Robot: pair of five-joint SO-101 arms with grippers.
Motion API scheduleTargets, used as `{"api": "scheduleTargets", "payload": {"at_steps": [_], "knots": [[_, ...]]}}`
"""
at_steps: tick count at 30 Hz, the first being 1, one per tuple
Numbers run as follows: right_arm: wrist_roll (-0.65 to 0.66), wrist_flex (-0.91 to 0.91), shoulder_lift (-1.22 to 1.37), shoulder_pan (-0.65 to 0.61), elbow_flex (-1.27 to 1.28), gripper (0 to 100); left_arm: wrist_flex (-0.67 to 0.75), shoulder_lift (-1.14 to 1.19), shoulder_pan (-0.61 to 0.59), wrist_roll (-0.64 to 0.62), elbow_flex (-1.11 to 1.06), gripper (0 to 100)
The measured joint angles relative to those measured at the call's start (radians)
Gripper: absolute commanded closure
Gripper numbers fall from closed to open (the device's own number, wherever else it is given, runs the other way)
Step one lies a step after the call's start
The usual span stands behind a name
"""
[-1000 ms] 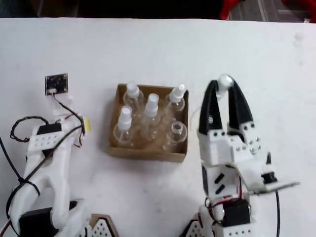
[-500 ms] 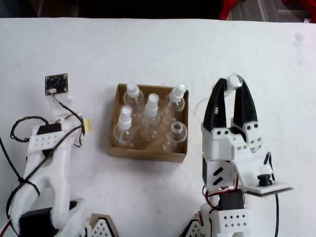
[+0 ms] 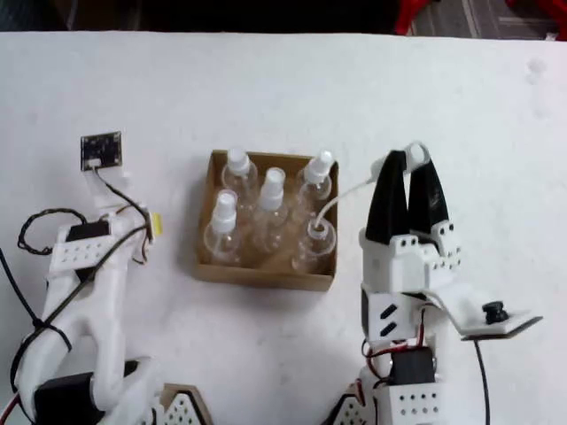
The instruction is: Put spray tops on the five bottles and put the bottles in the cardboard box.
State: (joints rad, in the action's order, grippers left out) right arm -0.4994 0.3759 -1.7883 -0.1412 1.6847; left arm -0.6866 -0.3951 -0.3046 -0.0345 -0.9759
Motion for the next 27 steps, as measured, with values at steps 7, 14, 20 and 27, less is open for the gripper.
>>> {"api": "scheduleTargets", "payload": {"at_steps": [7,14,20,27], "knots": [[-0.008,-0.103,-0.006,0.008,-0.002,98.2,0.0,0.0,0.0,0.0,0.0,82],[-0.009,-0.147,-0.006,0.011,-0.002,98.2,0.0,0.0,0.0,0.0,0.0,82],[-0.009,-0.089,-0.006,0.026,-0.002,98.2,0.0,0.0,0.0,0.0,0.0,82],[-0.009,-0.086,-0.006,0.037,-0.002,98.2,0.0,0.0,0.0,0.0,0.0,82]]}}
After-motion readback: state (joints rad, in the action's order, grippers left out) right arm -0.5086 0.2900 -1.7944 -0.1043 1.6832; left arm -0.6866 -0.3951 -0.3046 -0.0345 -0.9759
